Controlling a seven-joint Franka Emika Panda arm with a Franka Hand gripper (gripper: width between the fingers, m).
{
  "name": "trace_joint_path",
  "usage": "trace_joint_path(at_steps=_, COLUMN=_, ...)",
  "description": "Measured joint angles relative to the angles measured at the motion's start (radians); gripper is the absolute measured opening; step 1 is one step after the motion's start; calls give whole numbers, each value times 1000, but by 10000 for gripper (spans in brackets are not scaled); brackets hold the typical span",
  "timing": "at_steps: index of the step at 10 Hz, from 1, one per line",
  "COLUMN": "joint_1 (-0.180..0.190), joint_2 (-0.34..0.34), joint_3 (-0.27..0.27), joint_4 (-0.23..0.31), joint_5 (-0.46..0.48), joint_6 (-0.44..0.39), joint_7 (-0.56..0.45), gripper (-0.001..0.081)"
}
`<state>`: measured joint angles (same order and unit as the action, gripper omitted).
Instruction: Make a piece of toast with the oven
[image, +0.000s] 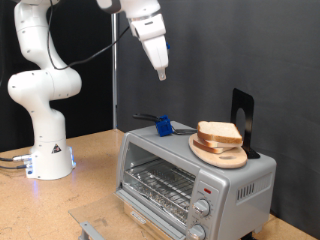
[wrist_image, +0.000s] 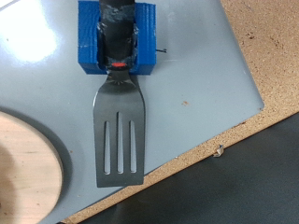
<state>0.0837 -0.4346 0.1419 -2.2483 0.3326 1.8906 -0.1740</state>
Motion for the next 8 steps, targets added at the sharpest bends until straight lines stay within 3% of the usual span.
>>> trace_joint_path(at_steps=2, joint_1=-1, joint_2=5, joint_3=-4, joint_4=-7, joint_5=36, joint_6=4, joint_7=-5, gripper=808)
trace_joint_path(at_steps=5, joint_1=0, joint_2=4, joint_3=11, joint_4=-41, joint_5=19, joint_6=93, joint_7=-7, gripper=808)
trace_joint_path(at_steps=8, joint_1=-1, joint_2=-3, joint_3=27, joint_4=-55, joint_5=3, joint_6=108, joint_7=-3, gripper=808)
